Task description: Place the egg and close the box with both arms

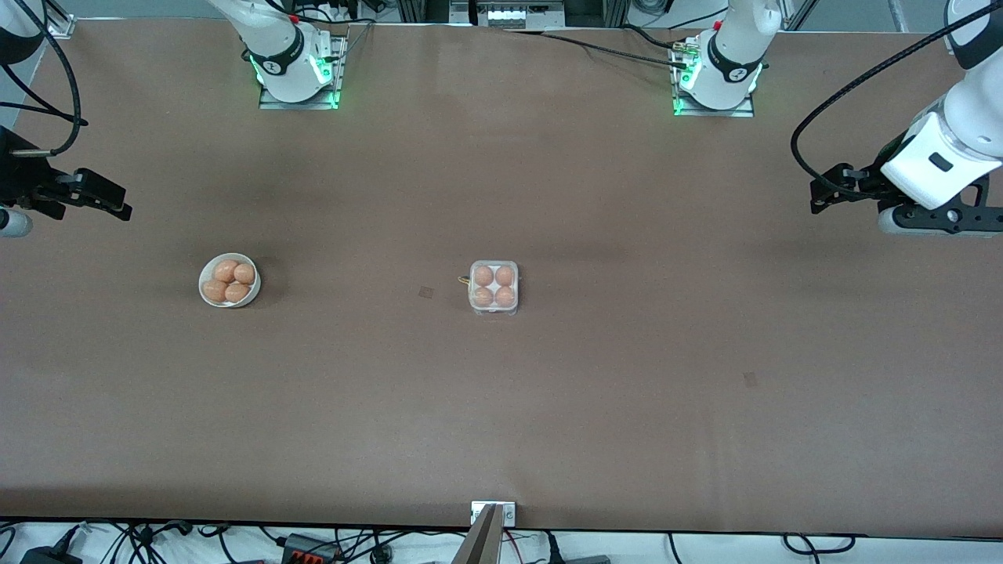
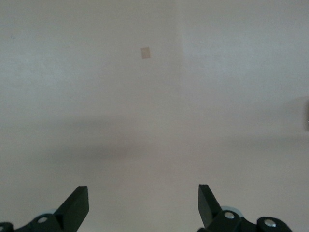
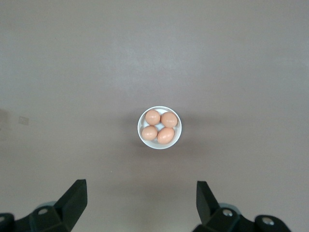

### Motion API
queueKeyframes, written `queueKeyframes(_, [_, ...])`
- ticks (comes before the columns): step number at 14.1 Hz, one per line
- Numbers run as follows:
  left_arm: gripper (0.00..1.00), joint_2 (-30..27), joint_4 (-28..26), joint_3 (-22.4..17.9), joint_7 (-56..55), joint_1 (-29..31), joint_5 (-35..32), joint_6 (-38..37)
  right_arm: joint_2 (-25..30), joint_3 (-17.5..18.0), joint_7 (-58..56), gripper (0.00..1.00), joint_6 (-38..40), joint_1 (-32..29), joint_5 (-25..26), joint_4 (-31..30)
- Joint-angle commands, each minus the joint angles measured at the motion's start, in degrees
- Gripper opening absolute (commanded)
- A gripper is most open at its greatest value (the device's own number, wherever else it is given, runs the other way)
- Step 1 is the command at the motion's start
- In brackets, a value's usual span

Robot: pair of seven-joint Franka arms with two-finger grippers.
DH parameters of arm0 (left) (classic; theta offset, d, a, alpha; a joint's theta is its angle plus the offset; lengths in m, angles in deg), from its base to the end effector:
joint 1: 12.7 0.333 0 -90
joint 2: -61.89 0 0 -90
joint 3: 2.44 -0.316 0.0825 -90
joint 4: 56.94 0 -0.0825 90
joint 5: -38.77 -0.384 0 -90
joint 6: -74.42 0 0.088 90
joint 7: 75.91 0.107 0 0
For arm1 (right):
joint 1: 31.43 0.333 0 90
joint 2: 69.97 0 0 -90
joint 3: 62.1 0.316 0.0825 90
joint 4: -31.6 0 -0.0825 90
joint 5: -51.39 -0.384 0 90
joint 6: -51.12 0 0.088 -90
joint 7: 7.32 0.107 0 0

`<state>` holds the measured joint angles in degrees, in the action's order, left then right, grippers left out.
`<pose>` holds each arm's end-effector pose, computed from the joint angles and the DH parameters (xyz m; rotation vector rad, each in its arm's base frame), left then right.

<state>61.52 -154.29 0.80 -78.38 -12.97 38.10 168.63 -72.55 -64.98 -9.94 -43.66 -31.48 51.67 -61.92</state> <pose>0.5534 -0.0329 0.5736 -3.1261 0.0301 0.0745 0.5720 -0.0292 0.5772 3.1354 -0.0077 -0.0365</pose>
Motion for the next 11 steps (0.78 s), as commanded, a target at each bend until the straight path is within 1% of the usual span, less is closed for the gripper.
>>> queueKeyframes(1, [1.0,-3.8,-3.1,-1.5,0.3,-1.2,1.5,1.2,0.9,0.2,-0.6,1.0,1.2,-0.5,0.5,-0.3])
queueKeyframes(2, [1.0,-3.8,-2.3,-1.0,0.4,-0.8,1.3,0.7,0.9,0.2,-0.7,1.0,1.0,-0.5,0.4,-0.3])
queueKeyframes(5, [1.0,-3.6,-1.7,-1.5,4.1,-0.4,1.4,-1.6,1.1,0.3,-0.8,1.0,1.1,-0.2,0.4,-0.1])
queueKeyframes(11, [1.0,-2.9,-0.1,-0.9,2.3,-0.5,1.1,-2.7,1.1,0.3,-0.5,1.0,1.2,-0.1,0.2,0.0])
